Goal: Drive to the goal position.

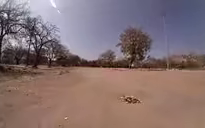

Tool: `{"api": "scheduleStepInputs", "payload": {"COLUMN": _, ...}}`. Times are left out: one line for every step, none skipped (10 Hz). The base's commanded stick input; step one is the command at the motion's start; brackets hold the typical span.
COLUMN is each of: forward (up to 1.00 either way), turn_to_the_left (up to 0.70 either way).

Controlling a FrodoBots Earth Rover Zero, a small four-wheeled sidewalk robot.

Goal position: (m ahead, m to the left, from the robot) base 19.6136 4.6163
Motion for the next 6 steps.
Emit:
{"api": "scheduleStepInputs", "payload": {"forward": 1.0, "turn_to_the_left": 0.03}}
{"api": "scheduleStepInputs", "payload": {"forward": 1.0, "turn_to_the_left": 0.03}}
{"api": "scheduleStepInputs", "payload": {"forward": 1.0, "turn_to_the_left": 0.03}}
{"api": "scheduleStepInputs", "payload": {"forward": 1.0, "turn_to_the_left": 0.03}}
{"api": "scheduleStepInputs", "payload": {"forward": 1.0, "turn_to_the_left": 0.03}}
{"api": "scheduleStepInputs", "payload": {"forward": 1.0, "turn_to_the_left": 0.03}}
